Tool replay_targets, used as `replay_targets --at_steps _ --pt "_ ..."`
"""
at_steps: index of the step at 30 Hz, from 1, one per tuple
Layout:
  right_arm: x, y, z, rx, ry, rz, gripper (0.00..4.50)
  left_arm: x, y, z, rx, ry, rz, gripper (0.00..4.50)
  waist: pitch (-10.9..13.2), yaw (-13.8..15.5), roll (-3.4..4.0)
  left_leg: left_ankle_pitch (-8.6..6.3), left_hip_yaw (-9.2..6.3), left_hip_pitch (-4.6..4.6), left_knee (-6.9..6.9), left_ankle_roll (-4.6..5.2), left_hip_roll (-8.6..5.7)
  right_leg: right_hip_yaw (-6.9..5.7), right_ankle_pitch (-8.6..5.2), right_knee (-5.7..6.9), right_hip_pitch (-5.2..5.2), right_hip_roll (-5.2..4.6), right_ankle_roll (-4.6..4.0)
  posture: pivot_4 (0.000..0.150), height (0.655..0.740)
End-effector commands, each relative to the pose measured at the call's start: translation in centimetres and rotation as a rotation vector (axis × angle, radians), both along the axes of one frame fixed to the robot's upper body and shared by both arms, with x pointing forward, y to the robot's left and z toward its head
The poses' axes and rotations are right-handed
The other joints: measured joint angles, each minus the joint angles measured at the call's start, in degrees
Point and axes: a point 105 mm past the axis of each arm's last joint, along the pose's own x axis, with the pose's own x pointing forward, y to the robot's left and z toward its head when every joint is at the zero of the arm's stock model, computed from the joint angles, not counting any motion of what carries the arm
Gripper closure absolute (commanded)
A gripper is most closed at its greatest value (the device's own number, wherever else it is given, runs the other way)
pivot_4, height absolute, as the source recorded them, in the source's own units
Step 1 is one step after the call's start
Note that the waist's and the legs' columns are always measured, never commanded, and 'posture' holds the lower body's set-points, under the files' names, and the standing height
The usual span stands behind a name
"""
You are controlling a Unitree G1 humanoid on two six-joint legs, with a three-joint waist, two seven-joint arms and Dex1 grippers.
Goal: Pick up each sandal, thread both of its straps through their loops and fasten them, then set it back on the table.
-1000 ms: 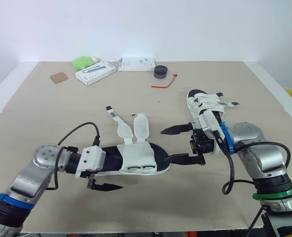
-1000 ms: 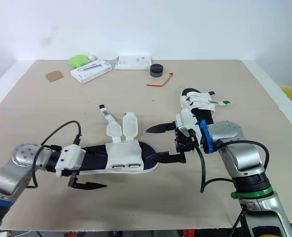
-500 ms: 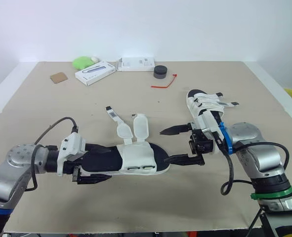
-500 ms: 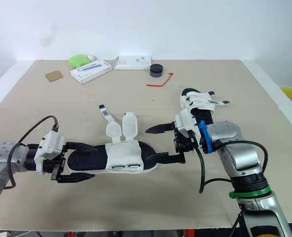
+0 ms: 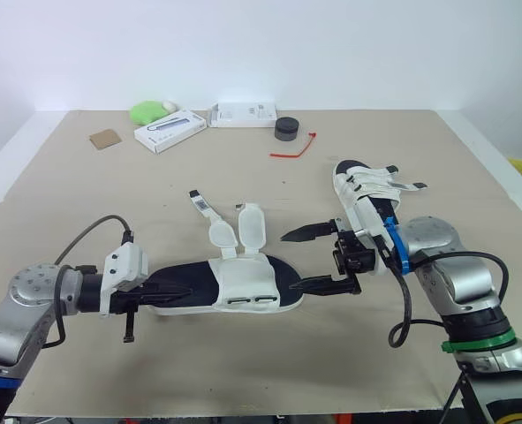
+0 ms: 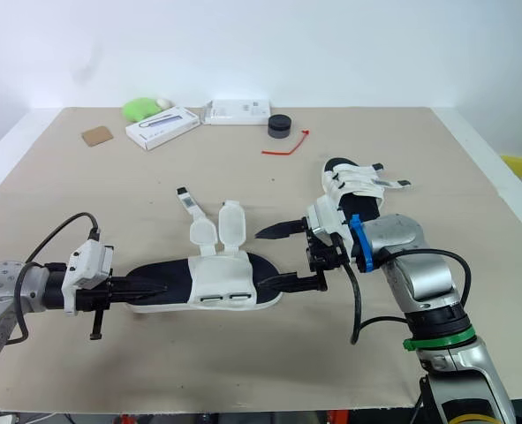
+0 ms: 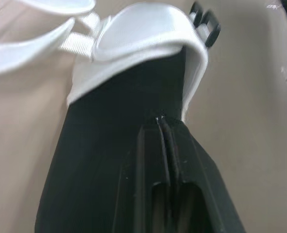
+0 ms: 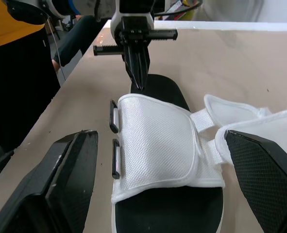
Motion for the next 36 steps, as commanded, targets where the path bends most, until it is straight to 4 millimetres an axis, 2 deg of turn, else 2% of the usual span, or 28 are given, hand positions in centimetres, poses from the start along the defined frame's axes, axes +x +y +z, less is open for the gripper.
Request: replay_targets --at_steps 1,10,20,23,26,27,28,29,31,36 --pt "0.1 0.3 0.7 0.014 -0.03 0.015 0.0 0.3 0.1 0.6 0.028 -0.06 -0.015 4.42 0.0 0.0 0.0 0.0 0.0 0.0 0.0 0.0 0.0 0.0 0.0 0.0 0.0 0.0 0.0 0.15 0.74" --pt "0.4 0.6 0.8 0.028 -0.023 -0.006 0.0 0.7 -0.9 0.6 0.018 -0.073 -0.046 4.42 0.0 0.0 0.0 0.0 0.01 0.0 0.0 0.0 0.0 0.01 0.01 0.0 0.0 -0.01 -0.02 0.15 0.74" --pt "1.3 -0.5 -0.2 0.003 0.012 -0.105 0.0 0.9 -1.6 1.8 -0.026 -0.083 -0.054 4.42 0.0 0.0 0.0 0.0 0.02 0.0 0.0 0.0 -0.01 0.01 0.01 0.01 0.0 -0.01 -0.01 0.15 0.74" --pt "1.3 -0.3 -0.7 0.002 0.032 -0.119 0.87 1.1 -1.8 2.2 -0.046 -0.085 -0.045 4.5 0.0 -0.02 0.0 0.0 0.02 0.0 0.0 0.0 -0.01 0.01 0.01 0.01 0.0 -0.01 -0.01 0.15 0.74" --pt "1.1 -0.4 -1.7 -0.041 0.061 -0.122 2.09 1.4 -2.0 2.5 -0.056 -0.091 -0.033 4.5 0.0 0.0 -0.01 0.0 0.0 0.0 0.0 0.0 -0.01 0.01 0.01 0.01 0.01 -0.01 -0.02 0.15 0.74" --pt "1.0 -0.4 -2.0 -0.055 0.065 -0.12 2.63 1.4 -2.0 2.5 -0.056 -0.092 -0.032 4.5 0.0 0.0 -0.01 0.0 0.01 0.0 0.0 0.0 -0.01 0.01 0.01 0.01 0.01 -0.01 -0.01 0.15 0.74" --pt "0.9 -0.3 -2.3 -0.061 0.067 -0.12 2.82 1.4 -2.0 2.5 -0.055 -0.094 -0.032 4.5 0.0 0.0 -0.01 0.0 0.01 0.0 0.0 0.0 -0.01 0.01 0.01 0.01 0.01 -0.01 -0.02 0.15 0.74" --pt "0.8 -0.2 -2.5 -0.065 0.067 -0.12 3.51 1.4 -2.1 2.6 -0.054 -0.098 -0.033 4.5 0.0 0.0 -0.01 0.0 0.0 0.0 0.0 0.0 -0.02 0.01 0.01 0.01 0.01 -0.01 -0.01 0.15 0.74" --pt "0.7 0.0 -2.7 -0.066 0.067 -0.12 4.31 1.5 -2.2 2.6 -0.054 -0.103 -0.035 4.5 0.0 -0.06 0.0 0.0 0.02 0.0 0.0 0.0 -0.02 0.02 0.01 0.01 0.0 -0.01 -0.01 0.15 0.74" --pt "0.9 0.5 -4.0 -0.117 0.058 -0.142 4.42 1.6 -2.7 2.8 -0.062 -0.116 -0.04 4.5 0.0 -0.06 -0.01 0.0 0.0 0.0 0.0 0.0 -0.01 0.02 0.01 0.02 0.0 0.01 -0.01 0.15 0.74"
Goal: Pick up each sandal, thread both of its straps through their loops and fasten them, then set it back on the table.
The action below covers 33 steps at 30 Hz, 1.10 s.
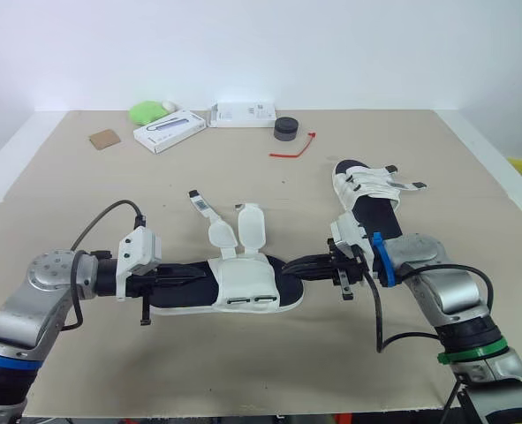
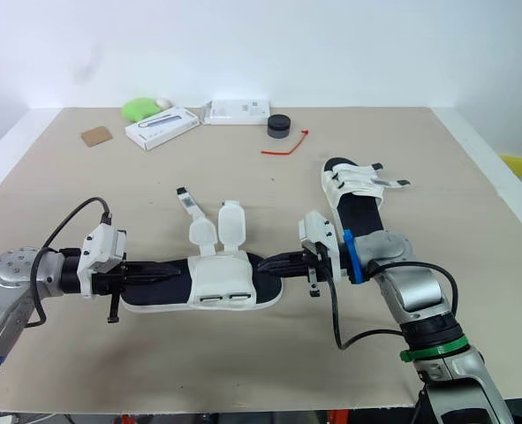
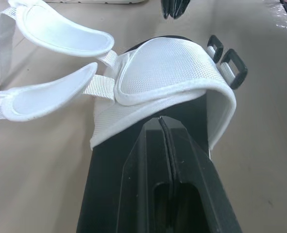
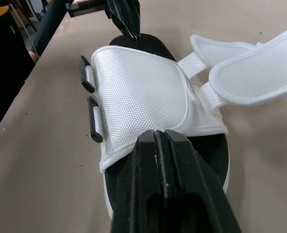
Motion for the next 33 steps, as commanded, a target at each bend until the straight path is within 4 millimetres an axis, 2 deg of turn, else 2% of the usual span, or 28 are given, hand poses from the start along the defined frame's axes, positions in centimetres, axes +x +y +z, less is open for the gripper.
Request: replay_targets --at_steps 1,6,22,27,33 --pt "-0.1 0.6 -0.2 -0.032 -0.045 -0.002 4.42 0.0 -0.7 1.3 -0.013 -0.059 -0.023 4.5 0.0 0.01 0.0 0.0 0.0 0.0 0.0 0.0 0.0 0.0 0.0 0.0 0.0 0.0 0.0 0.15 0.74" --pt "0.3 0.8 -0.6 -0.069 -0.06 -0.021 4.42 -0.1 -0.8 1.4 -0.018 -0.062 -0.027 4.5 0.0 0.0 0.0 0.0 0.02 0.0 0.0 0.0 -0.01 0.01 0.0 0.0 0.0 -0.01 0.0 0.15 0.74" --pt "-0.3 1.9 -0.7 -0.076 -0.056 0.011 4.42 -0.6 -1.1 1.1 -0.015 -0.056 -0.037 4.5 0.0 0.01 0.0 0.0 0.01 0.0 0.0 0.0 -0.01 0.01 0.0 0.0 0.0 0.0 0.0 0.15 0.74" --pt "-0.1 1.4 -2.5 -0.136 -0.04 -0.01 4.42 -0.5 -1.4 1.0 -0.015 -0.058 -0.042 4.5 0.0 0.01 -0.01 0.0 0.02 0.0 0.0 0.0 -0.01 0.01 0.0 0.0 0.0 0.01 0.0 0.15 0.74" --pt "-0.1 1.3 -2.8 -0.148 -0.048 -0.014 4.42 -0.5 -1.5 0.9 -0.021 -0.049 -0.036 4.5 -0.01 0.02 -0.02 0.0 0.02 0.01 0.0 0.0 -0.01 0.01 0.0 0.0 0.02 0.0 0.0 0.15 0.74"
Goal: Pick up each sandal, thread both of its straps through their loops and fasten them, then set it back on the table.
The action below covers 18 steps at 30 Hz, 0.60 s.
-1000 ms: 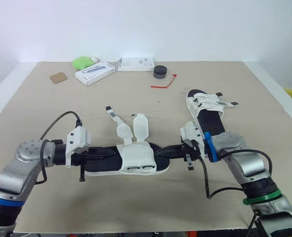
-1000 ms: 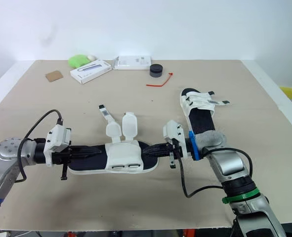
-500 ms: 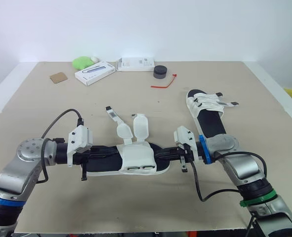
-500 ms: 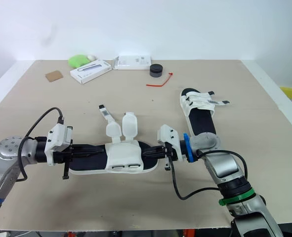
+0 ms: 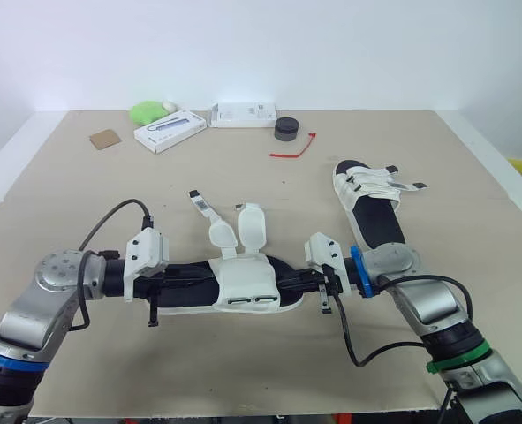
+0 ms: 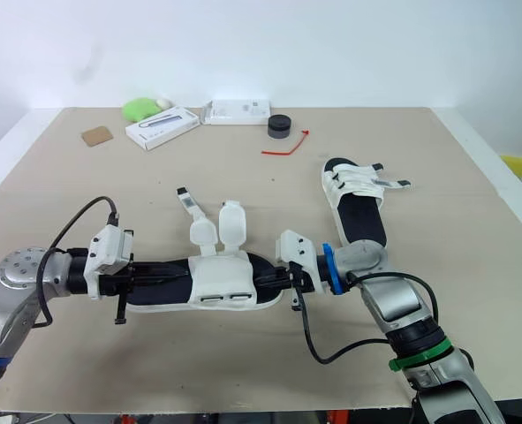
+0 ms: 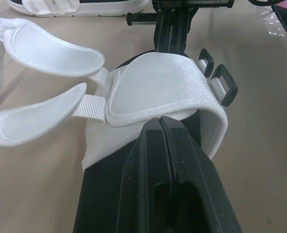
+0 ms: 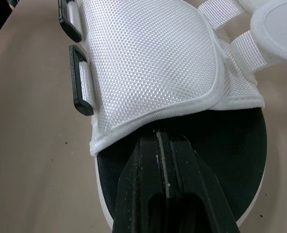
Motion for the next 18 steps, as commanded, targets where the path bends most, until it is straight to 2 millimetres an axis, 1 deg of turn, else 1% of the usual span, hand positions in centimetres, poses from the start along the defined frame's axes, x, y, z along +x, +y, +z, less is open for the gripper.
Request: replay_targets --at_steps 1,4,8,9,11,14,15,17,18 --pt "0.0 -0.1 -0.1 -0.01 -0.01 -0.002 4.42 -0.1 -0.4 0.7 -0.021 -0.018 0.002 4.5 0.0 0.0 0.0 0.0 0.0 0.0 0.0 0.0 0.0 0.0 0.0 0.0 0.01 0.0 0.0 0.15 0.74" --pt "0.0 0.0 -0.1 -0.008 -0.013 0.002 4.42 0.2 -0.3 1.2 -0.056 0.003 0.025 4.5 0.0 0.0 -0.01 0.0 -0.01 0.04 0.0 0.0 0.0 0.0 0.0 0.0 0.05 0.0 0.0 0.15 0.74" --pt "-0.1 0.1 0.0 -0.001 -0.018 0.015 4.42 0.7 0.4 1.5 -0.067 0.043 0.061 4.5 -0.01 0.0 -0.01 0.0 -0.02 0.06 0.0 0.0 0.0 0.0 -0.01 0.0 0.07 0.02 0.01 0.15 0.74" --pt "-0.1 0.2 0.0 -0.004 -0.023 0.019 4.47 1.0 0.7 1.6 -0.08 0.06 0.079 4.25 0.0 -0.01 -0.01 0.0 -0.01 0.07 0.0 0.0 0.01 0.0 -0.01 0.0 0.07 0.02 0.01 0.15 0.74" --pt "0.0 0.3 0.1 -0.001 -0.026 0.025 4.5 2.3 1.5 2.7 -0.188 0.142 0.171 3.78 0.0 -0.01 -0.02 0.0 -0.02 0.08 0.0 0.0 0.01 -0.01 -0.01 0.0 0.08 0.03 0.01 0.15 0.74" --pt "0.0 0.4 0.3 0.004 -0.032 0.029 4.5 3.6 2.4 3.6 -0.301 0.233 0.262 2.34 0.0 -0.02 -0.03 0.01 -0.07 0.09 0.03 0.0 0.03 -0.02 -0.01 0.01 0.11 0.07 0.01 0.15 0.74" --pt "0.0 0.4 0.4 0.004 -0.034 0.03 4.5 3.9 2.6 3.8 -0.336 0.286 0.285 1.69 -0.01 -0.02 -0.03 0.01 -0.07 0.12 0.03 0.0 0.03 -0.02 0.0 0.01 0.14 0.07 0.01 0.15 0.74" --pt "0.0 0.4 0.4 0.006 -0.035 0.031 4.5 4.9 3.0 4.2 -0.45 0.429 0.345 1.0 -0.01 -0.08 -0.03 0.01 -0.07 0.12 0.03 0.0 0.03 -0.01 0.0 0.02 0.14 0.08 0.0 0.15 0.74" --pt "-0.1 0.4 0.4 0.006 -0.036 0.032 4.5 5.3 3.1 4.5 -0.499 0.49 0.369 0.48 0.0 -0.06 -0.05 0.01 -0.07 0.12 0.03 0.0 0.03 -0.01 0.0 0.02 0.14 0.07 0.0 0.15 0.74"
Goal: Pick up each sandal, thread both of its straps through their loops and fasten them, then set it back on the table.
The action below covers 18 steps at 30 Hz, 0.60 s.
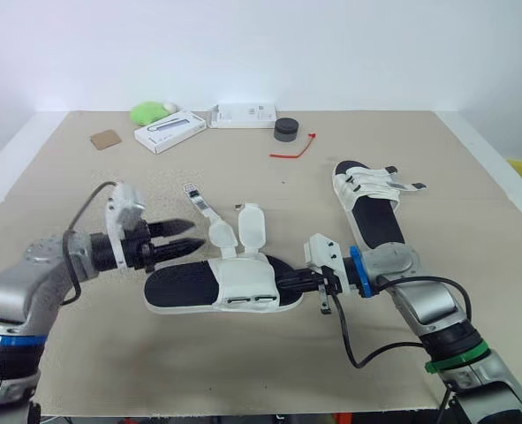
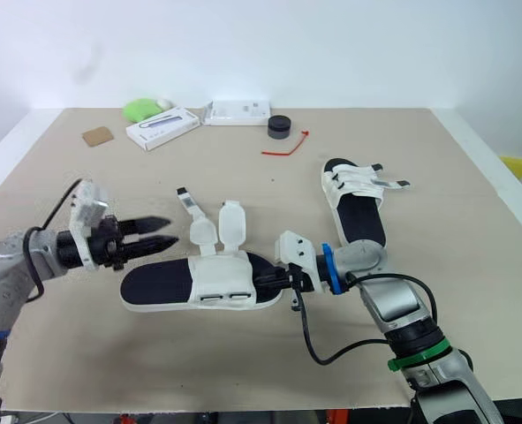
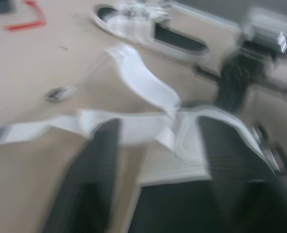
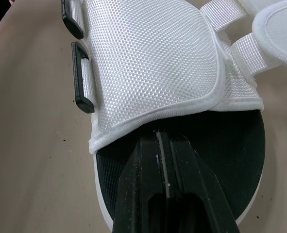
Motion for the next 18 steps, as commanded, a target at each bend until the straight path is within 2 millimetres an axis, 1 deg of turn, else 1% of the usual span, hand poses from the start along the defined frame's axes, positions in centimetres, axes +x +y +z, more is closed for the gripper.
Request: replay_targets --at_steps 1,6,9,13,16,18 --pt "-0.1 0.2 0.5 0.002 -0.024 0.02 4.5 1.6 0.8 1.3 -0.209 0.212 0.091 0.11 0.0 0.01 -0.08 0.0 -0.07 -0.01 0.01 0.0 -0.03 -0.01 0.0 0.04 0.0 -0.02 0.0 0.15 0.74" --pt "-0.1 0.2 0.5 0.002 -0.027 0.021 4.5 2.7 0.0 1.2 -0.282 0.377 0.114 0.11 -0.01 0.05 -0.11 0.02 -0.15 -0.01 0.02 -0.04 -0.08 -0.04 0.02 0.08 0.01 -0.08 -0.03 0.15 0.74" --pt "-0.1 0.2 0.6 0.005 -0.028 0.023 4.5 3.8 -0.5 0.1 -0.328 0.517 0.146 0.11 -0.02 0.08 -0.12 0.03 -0.19 -0.01 0.02 -0.09 -0.12 -0.05 0.03 0.12 0.0 -0.12 -0.03 0.15 0.74" --pt "-0.1 0.3 0.8 0.006 -0.033 0.024 4.5 5.2 -0.6 -1.3 -0.372 0.661 0.217 0.11 -0.01 0.02 -0.15 0.15 -0.26 -0.01 0.02 -0.29 -0.17 -0.07 0.04 0.17 0.0 -0.16 -0.05 0.15 0.74" --pt "-0.1 0.3 0.9 0.007 -0.035 0.025 4.5 5.8 -0.5 -1.9 -0.395 0.728 0.255 0.11 -0.02 -0.02 -0.15 0.22 -0.35 -0.01 0.02 -0.41 -0.21 -0.1 0.08 0.22 0.0 -0.15 -0.1 0.15 0.74" --pt "-0.1 0.3 0.8 0.006 -0.036 0.027 4.5 6.4 -0.3 -2.2 -0.415 0.742 0.303 0.11 -0.02 -0.02 -0.15 0.25 -0.34 -0.01 0.02 -0.46 -0.19 -0.1 0.11 0.23 -0.01 -0.13 -0.15 0.15 0.74"
